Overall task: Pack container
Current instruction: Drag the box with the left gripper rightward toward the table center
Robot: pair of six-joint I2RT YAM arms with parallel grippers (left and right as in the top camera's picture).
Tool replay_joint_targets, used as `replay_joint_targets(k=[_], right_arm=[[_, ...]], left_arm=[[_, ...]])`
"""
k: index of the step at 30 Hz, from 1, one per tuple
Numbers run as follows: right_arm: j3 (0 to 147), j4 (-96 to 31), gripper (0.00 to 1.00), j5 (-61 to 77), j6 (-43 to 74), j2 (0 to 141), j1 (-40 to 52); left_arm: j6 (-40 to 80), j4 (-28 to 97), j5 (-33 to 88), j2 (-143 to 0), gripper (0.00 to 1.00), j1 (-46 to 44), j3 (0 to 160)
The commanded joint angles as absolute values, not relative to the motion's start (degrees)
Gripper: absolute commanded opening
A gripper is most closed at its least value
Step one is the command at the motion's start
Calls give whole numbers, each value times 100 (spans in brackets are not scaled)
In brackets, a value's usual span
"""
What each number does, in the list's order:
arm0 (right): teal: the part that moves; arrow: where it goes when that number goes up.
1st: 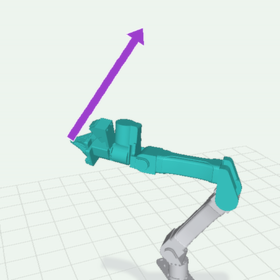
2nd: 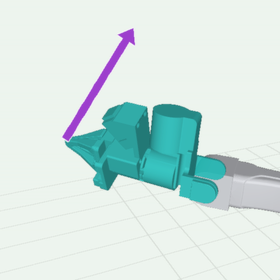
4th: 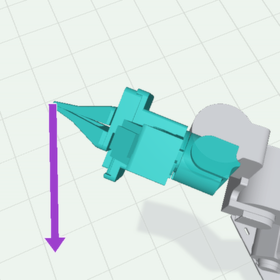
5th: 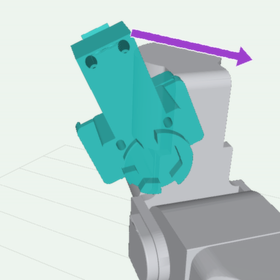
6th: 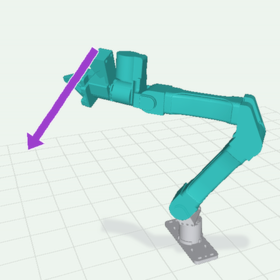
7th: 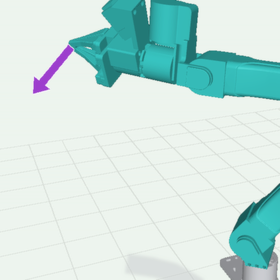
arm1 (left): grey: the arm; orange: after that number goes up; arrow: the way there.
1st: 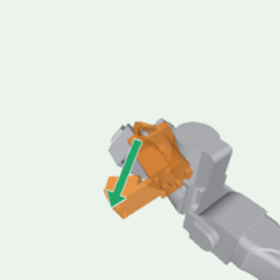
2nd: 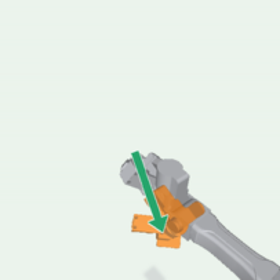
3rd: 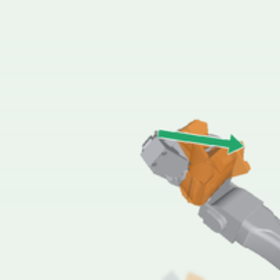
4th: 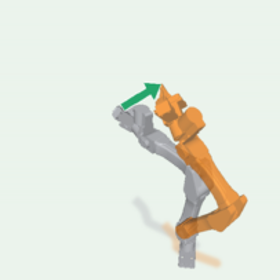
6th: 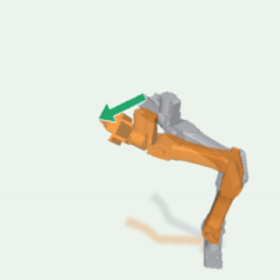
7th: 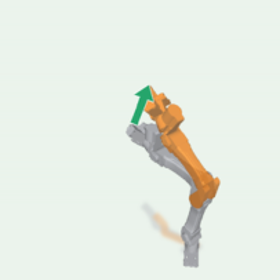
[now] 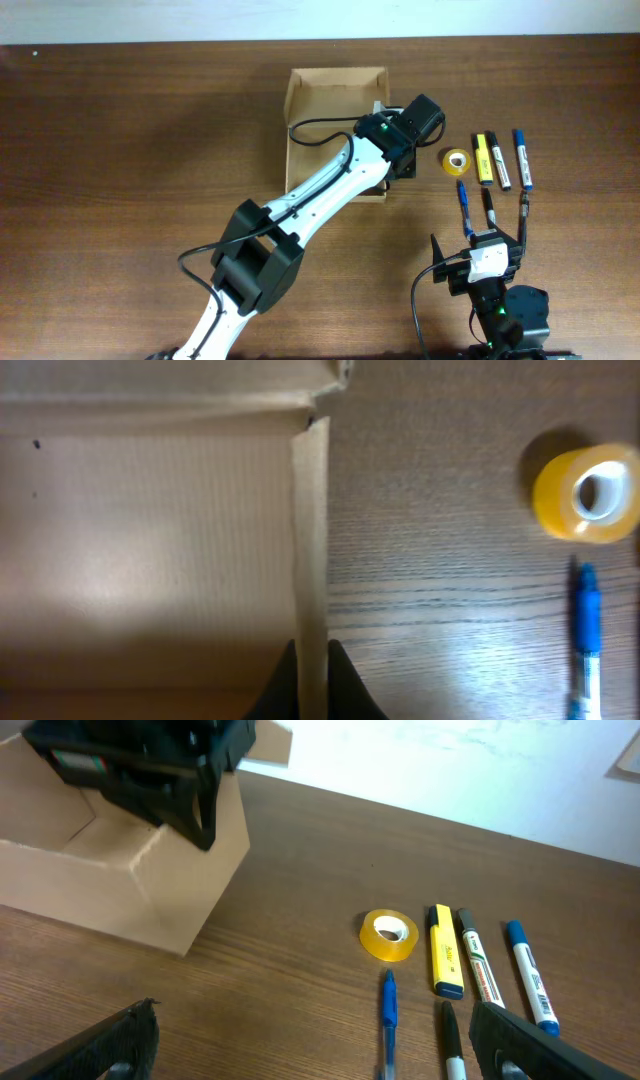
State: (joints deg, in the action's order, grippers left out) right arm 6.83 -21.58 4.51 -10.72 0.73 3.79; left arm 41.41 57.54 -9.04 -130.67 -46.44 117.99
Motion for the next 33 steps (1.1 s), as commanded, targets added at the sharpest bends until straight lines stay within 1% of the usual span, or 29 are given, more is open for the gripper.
replay_joint_targets(k=[1, 5, 7, 11, 17, 21, 22, 25, 29, 33], right_arm=[[642, -2158, 99, 443, -1070, 14, 368], [642, -2158, 99, 443, -1068, 14, 368], [642, -2158, 99, 443, -1070, 14, 368], [642, -2158, 99, 443, -1070, 14, 368], [642, -2158, 99, 443, -1068, 14, 368], [642, -2158, 99, 443, -1068, 14, 368], [642, -2158, 99, 443, -1070, 14, 368], [642, -2158, 99, 443, -1070, 14, 368], [642, -2158, 99, 443, -1070, 14, 368], [642, -2158, 99, 443, -1070, 14, 368]], left_arm=[[3931, 5686, -886, -13135, 12, -4635, 11878], [3892, 5588, -888, -13135, 23, -4635, 11878], [3889, 5551, -917, -13135, 33, -4635, 11878], [3726, 5459, -978, -13135, 42, -4635, 11922], [3334, 5561, -1160, -13135, 45, -4633, 12451], [3100, 5889, -1409, -13135, 52, -4633, 13015], [3013, 6023, -1509, -13135, 56, -4619, 13194], [2882, 6523, -1817, -13135, 59, -4510, 13775], [2727, 7199, -2056, -13135, 61, -4154, 14569], [2724, 7837, -2102, -13133, 63, -3514, 15323]])
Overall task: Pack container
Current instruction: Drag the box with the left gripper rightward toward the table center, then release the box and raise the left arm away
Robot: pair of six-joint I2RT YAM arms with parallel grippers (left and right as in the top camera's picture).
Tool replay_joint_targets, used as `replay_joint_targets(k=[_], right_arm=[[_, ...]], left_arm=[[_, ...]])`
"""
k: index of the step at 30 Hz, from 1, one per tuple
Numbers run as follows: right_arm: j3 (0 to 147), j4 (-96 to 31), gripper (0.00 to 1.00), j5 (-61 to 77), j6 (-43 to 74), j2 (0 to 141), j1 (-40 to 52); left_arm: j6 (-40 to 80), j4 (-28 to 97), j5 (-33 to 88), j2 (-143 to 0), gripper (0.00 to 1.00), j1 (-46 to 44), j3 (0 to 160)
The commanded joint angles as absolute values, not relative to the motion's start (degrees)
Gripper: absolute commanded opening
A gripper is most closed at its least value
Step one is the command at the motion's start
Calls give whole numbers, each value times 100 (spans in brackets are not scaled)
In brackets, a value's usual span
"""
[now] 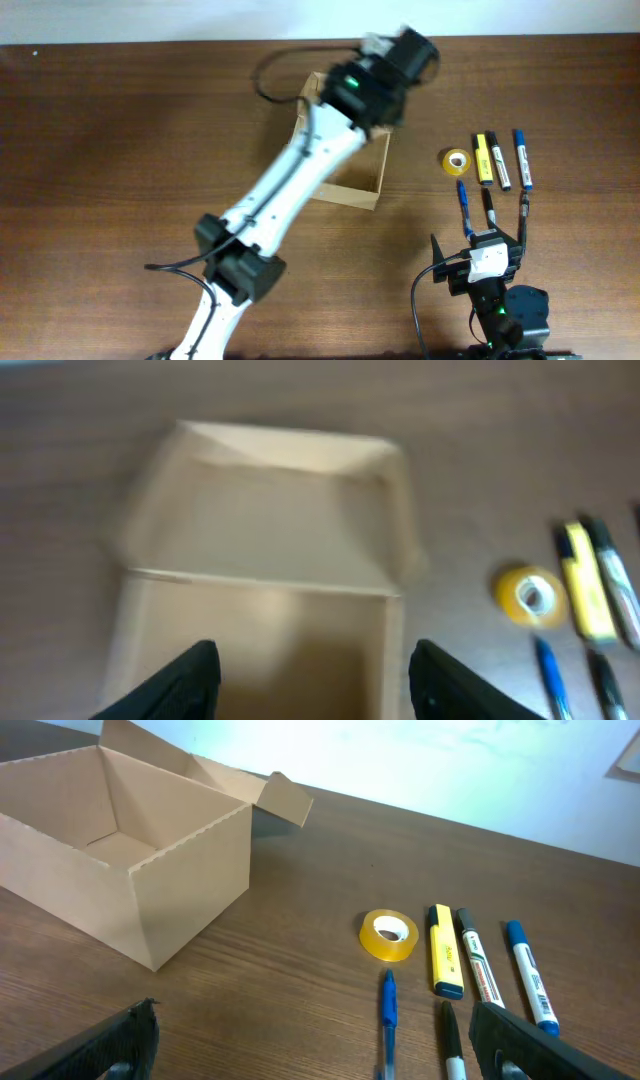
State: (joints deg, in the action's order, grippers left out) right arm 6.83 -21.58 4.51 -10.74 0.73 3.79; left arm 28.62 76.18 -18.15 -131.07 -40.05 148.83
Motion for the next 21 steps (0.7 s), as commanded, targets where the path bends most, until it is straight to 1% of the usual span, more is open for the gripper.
replay_joint_targets(k=[1, 7, 14, 15, 18, 19, 20, 21], right_arm=[[642, -2158, 99, 443, -1070, 14, 368], [642, -2158, 99, 443, -1068, 14, 368], [642, -2145, 99, 410, -1072, 14, 368], [642, -2139, 99, 399, -1070, 14, 368], [644, -2117, 99, 423, -919, 14, 368], [648, -2069, 99, 423, -788, 14, 368], [672, -2029, 99, 423, -624, 14, 368], [729, -2014, 99, 423, -432, 14, 368]], left_arm=[[2724, 7957, -2102, -13133, 64, -3341, 15465], [2547, 8764, -2082, -13133, 66, -2053, 16092], [2429, 9415, -2078, -13133, 69, -764, 16114], [2429, 9463, -2078, -13133, 72, -622, 16114], [2432, 9542, -2078, -13135, 76, -228, 16114], [2432, 9568, -2078, -13135, 84, -121, 16114], [2432, 9590, -2080, -13135, 97, -36, 16114], [2432, 9614, -2078, -13135, 100, 51, 16114]])
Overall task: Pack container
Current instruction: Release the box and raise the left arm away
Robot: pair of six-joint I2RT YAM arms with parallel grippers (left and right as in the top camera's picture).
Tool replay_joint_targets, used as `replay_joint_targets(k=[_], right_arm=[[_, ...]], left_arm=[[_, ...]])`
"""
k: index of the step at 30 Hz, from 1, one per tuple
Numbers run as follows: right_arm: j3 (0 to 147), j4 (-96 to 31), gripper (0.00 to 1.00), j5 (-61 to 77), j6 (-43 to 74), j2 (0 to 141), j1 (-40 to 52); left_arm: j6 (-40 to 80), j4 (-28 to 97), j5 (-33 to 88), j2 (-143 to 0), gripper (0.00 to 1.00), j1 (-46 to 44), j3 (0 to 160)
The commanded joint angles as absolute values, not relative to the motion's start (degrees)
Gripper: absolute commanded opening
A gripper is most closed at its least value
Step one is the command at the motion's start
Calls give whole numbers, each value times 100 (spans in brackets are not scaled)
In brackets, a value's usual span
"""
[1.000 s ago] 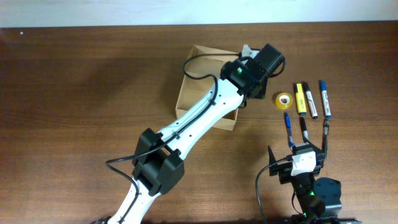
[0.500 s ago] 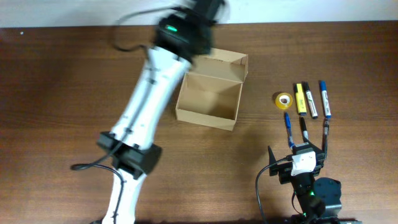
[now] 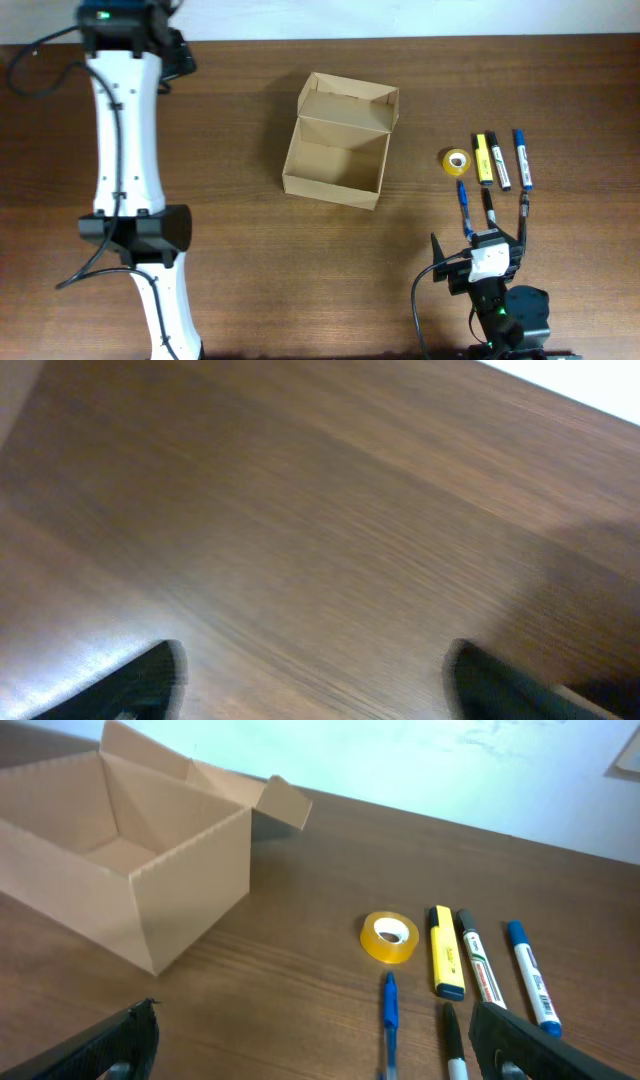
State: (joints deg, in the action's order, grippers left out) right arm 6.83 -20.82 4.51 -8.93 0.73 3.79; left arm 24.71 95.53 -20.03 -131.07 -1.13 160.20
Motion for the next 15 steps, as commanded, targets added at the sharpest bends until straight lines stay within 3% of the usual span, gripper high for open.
replay_joint_targets(k=[1, 8, 15], right_arm=[[794, -2032, 99, 419, -276, 23, 368], [1841, -2580, 99, 346, 242, 1120, 368], [4386, -3837, 99, 84, -161, 4060, 368]], left_arm=[[2429, 9636, -2078, -13135, 100, 132, 16114], [2432, 9653, -2078, -13135, 100, 440, 16114], [2432, 9653, -2080, -13135, 100, 456, 16114]])
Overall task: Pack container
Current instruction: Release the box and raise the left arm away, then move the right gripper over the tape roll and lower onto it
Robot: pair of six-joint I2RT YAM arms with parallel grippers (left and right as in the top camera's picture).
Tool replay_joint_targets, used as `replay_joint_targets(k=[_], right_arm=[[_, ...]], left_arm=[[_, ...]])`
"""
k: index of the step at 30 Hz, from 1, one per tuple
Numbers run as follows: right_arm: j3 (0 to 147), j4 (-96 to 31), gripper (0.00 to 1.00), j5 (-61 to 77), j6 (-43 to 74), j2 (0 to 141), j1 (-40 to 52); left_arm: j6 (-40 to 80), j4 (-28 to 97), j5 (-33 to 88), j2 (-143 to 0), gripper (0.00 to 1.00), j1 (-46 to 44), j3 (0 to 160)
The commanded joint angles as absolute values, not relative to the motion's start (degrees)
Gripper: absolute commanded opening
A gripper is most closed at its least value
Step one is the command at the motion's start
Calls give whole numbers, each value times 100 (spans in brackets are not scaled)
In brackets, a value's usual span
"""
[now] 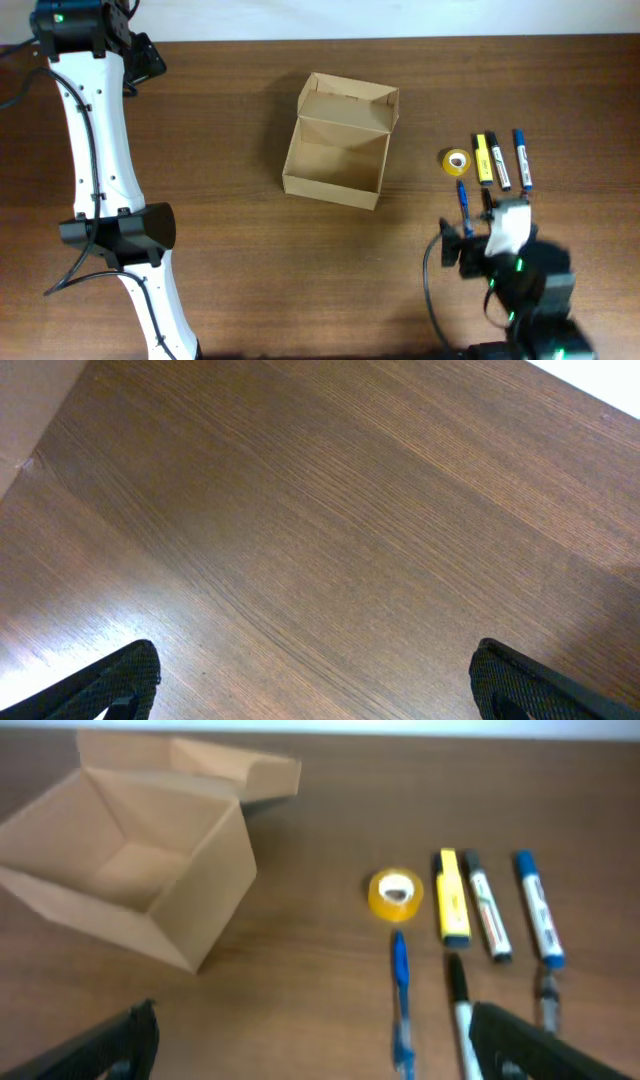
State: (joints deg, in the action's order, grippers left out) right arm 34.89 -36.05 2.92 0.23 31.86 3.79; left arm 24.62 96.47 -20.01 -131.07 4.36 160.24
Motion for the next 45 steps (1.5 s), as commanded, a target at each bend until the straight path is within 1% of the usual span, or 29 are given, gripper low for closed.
replay_joint_targets(k=[1, 6, 10, 13, 15, 18, 21, 28, 30, 34, 36, 39, 43, 45], right_arm=[[4812, -4073, 99, 10, -268, 4477, 368], [7085, -5260, 99, -395, -449, 6418, 336], [8512, -5937, 99, 104, -405, 7526, 222], [9105, -6219, 99, 528, -408, 8049, 217], [9264, -6180, 99, 519, -395, 8307, 198], [9334, -6193, 99, 425, 384, 8652, -3], [9334, -6287, 99, 464, 899, 9120, -366], [9489, -6375, 100, 1007, 1118, 10143, -996], [9537, -6383, 91, 1031, 1127, 10350, -1031], [9539, -6348, 87, 1033, 1125, 10589, -1002], [9537, -6318, 83, 985, 1122, 10687, -976], [9537, -6305, 81, 996, 1083, 10833, -963], [9537, -6300, 73, 1055, 834, 11000, -860], [9537, -6274, 73, 987, 720, 11069, -762]], left_arm=[[2432, 9653, -2078, -13135, 100, 456, 16114], [2432, 9653, -2080, -13135, 100, 456, 16114], [2432, 9653, -2080, -13135, 100, 456, 16114], [2432, 9653, -2080, -13135, 100, 456, 16114], [2432, 9653, -2080, -13135, 100, 456, 16114], [2432, 9653, -2080, -13135, 100, 456, 16114], [2432, 9653, -2080, -13135, 100, 456, 16114], [2432, 9653, -2078, -13135, 100, 456, 16114], [2432, 9653, -2078, -13135, 100, 456, 16114], [2432, 9653, -2080, -13135, 100, 456, 16114], [2432, 9653, -2080, -13135, 100, 456, 16114], [2432, 9651, -2078, -13135, 100, 456, 16114], [2432, 9653, -2078, -13135, 100, 456, 16114], [2432, 9653, -2080, -13135, 100, 456, 16114]])
